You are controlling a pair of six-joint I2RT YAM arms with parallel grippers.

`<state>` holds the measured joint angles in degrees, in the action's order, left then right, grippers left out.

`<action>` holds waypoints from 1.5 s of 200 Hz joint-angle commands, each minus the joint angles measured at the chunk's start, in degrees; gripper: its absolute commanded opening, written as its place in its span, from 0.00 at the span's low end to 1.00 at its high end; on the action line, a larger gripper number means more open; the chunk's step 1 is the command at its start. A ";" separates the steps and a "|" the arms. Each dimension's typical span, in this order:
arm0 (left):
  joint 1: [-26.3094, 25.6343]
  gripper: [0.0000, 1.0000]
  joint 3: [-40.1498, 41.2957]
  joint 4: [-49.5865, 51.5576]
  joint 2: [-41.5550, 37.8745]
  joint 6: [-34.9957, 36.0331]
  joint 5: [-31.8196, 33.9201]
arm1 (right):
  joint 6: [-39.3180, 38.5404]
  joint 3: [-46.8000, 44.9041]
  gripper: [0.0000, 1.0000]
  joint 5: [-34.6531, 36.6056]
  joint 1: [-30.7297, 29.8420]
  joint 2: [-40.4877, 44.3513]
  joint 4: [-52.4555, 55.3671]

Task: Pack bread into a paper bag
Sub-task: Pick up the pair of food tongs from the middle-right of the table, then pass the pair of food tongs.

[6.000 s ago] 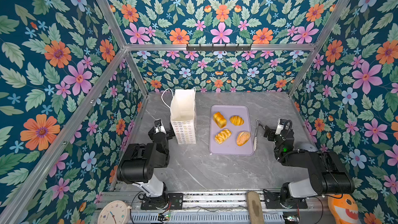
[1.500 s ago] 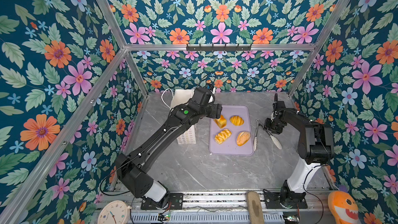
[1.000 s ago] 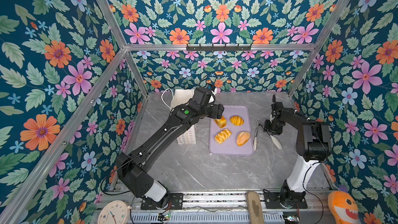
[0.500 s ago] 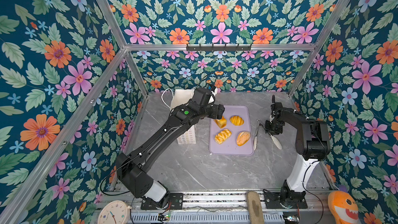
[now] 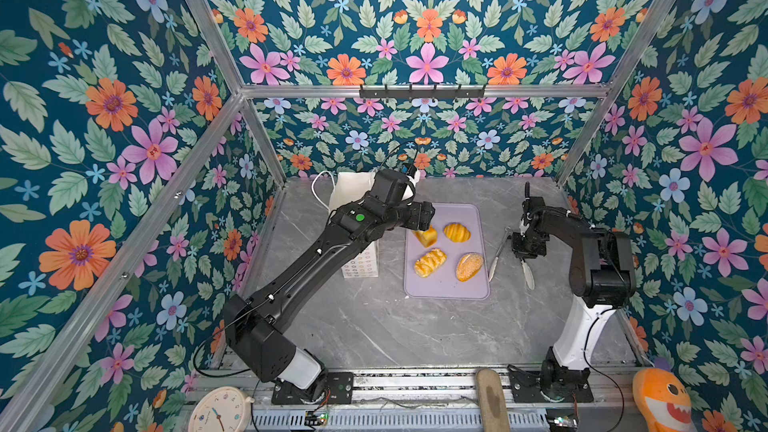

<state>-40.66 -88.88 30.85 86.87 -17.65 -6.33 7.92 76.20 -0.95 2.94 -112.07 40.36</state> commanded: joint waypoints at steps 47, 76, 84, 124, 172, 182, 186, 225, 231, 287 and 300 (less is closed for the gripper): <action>0.11 0.83 1.66 -5.10 -0.28 -1.33 -4.54 | 2.50 -1.22 0.06 -2.03 -0.04 4.33 0.04; 0.11 0.83 1.68 -5.45 -0.04 -1.42 -4.48 | 2.27 -1.30 0.05 0.20 -0.10 7.21 1.02; 0.06 0.84 1.54 -5.53 -0.03 -1.42 -4.78 | 2.16 -1.32 0.05 0.95 -0.09 8.38 1.29; 0.10 0.84 1.30 -6.30 -0.10 -1.18 -5.27 | 1.16 -2.14 0.04 1.39 -0.04 16.44 0.67; 0.14 0.85 2.13 -11.46 -1.42 -1.66 -11.23 | -1.94 -13.39 0.00 -25.23 -0.10 37.52 -18.54; 0.06 0.85 2.30 -12.54 -1.96 -1.79 -12.25 | -1.48 -15.54 0.00 -30.36 -0.07 41.30 -23.03; 0.11 0.85 2.31 -12.89 -2.19 -1.78 -12.63 | -0.94 -16.21 0.00 -32.21 -0.05 42.54 -24.72; 0.11 0.87 2.54 -17.98 -3.22 -2.85 -21.45 | 8.87 -23.74 0.00 -51.76 -0.04 50.80 -47.80; 0.08 0.87 2.65 -19.31 -3.21 -3.39 -24.13 | 11.30 -25.95 0.00 -54.15 -0.04 51.85 -54.82; -3.12 0.86 1.04 -29.24 -1.79 -12.11 -44.32 | 31.07 -36.48 0.00 -57.58 -1.17 52.44 -100.46; -4.81 0.86 -0.34 -29.79 -1.14 -12.56 -46.41 | 34.37 -36.59 0.00 -58.18 -1.85 51.14 -106.46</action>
<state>-43.33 -87.37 6.22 84.97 -27.16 -42.89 31.97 39.79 -56.14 1.85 -59.44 -42.68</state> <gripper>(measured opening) 0.864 0.116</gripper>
